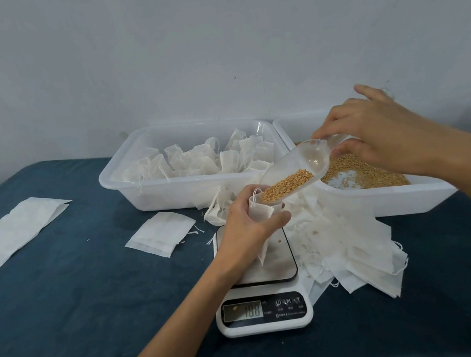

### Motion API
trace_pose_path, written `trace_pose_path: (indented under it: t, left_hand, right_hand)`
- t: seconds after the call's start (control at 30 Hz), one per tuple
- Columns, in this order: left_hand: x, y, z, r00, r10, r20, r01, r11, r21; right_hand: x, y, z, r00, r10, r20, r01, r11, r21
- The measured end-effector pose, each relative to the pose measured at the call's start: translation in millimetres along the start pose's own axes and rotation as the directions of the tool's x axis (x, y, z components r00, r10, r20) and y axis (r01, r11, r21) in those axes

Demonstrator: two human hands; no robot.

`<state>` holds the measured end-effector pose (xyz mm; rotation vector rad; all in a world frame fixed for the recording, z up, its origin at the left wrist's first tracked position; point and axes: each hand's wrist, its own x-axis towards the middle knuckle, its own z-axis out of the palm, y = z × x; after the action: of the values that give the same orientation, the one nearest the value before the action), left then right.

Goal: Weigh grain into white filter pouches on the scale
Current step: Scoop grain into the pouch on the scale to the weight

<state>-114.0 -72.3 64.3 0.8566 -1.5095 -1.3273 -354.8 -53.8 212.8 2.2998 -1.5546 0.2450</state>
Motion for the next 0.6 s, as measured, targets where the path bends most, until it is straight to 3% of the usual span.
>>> trace_pose_path:
  t: [0.6]
  left_hand:
    - [-1.6, 2.6, -0.5, 1.0, 0.0, -0.012, 0.0, 1.0, -0.017]
  right_hand:
    - [-1.4, -0.1, 0.2, 1.0, -0.011, -0.001, 0.011, 1.0, -0.021]
